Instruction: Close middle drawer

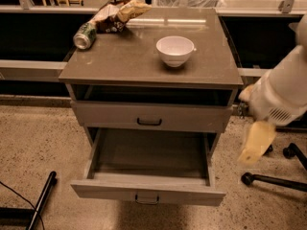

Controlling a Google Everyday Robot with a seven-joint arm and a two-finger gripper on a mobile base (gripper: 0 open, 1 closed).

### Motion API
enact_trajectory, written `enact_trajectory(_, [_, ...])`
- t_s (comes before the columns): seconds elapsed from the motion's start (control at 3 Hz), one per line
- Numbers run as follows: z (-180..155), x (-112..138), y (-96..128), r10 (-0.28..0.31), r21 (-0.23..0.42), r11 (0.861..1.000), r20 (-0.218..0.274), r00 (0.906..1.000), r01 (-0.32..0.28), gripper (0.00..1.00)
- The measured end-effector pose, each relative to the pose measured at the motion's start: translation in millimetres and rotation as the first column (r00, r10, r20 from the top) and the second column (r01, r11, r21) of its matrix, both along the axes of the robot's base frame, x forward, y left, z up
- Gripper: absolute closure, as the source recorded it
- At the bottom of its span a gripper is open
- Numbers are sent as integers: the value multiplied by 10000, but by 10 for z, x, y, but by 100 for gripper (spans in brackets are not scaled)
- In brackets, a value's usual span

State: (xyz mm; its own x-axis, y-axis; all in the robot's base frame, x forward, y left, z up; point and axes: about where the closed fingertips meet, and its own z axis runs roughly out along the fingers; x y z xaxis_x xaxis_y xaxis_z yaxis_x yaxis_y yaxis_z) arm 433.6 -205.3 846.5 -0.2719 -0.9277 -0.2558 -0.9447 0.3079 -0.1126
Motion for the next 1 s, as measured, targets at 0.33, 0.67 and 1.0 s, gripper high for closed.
enact_trajectory(0.33, [-613,-109,162,466,464,9979,-316,9984,-451,0])
enact_trajectory(0.67, [-714,-129,187,543,492,9974,-331,9980,-527,0])
enact_trajectory(1.0, [-715,-129,187,544,492,9974,-331,9980,-528,0])
